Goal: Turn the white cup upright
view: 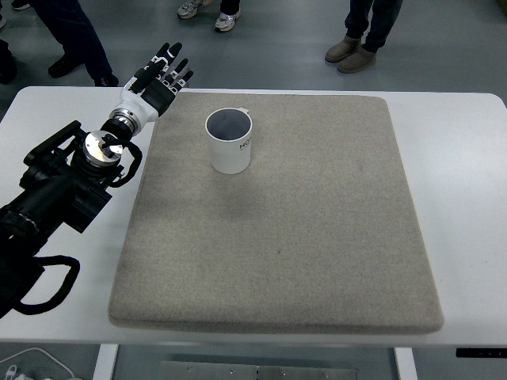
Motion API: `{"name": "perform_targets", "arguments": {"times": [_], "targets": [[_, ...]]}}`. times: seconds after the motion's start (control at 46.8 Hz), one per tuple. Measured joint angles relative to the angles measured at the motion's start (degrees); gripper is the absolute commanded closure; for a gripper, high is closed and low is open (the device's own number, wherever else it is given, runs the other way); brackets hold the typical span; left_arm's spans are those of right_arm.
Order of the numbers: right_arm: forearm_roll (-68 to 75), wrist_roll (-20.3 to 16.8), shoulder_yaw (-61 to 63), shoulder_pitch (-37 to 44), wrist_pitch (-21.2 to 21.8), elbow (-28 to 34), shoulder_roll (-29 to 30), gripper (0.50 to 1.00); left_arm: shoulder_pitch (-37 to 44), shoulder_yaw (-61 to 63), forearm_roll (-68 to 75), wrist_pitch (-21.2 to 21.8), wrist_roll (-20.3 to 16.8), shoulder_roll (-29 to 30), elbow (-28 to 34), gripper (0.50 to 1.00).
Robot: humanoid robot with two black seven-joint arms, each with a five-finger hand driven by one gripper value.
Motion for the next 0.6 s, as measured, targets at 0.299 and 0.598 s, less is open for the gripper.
{"name": "perform_targets", "arguments": {"times": [0.299, 0.598], "targets": [[0.0, 0.0, 0.0, 0.0, 0.0, 0.0, 0.0, 0.570, 0.0, -0.1, -0.1, 0.0, -0.2, 0.0, 0.0, 0.508], [0.0, 0.0, 0.0, 0.0, 0.0, 0.0, 0.0, 0.570, -0.1, -0.2, -0.1, 0.2, -0.5, 0.0, 0.0, 0.508]]}}
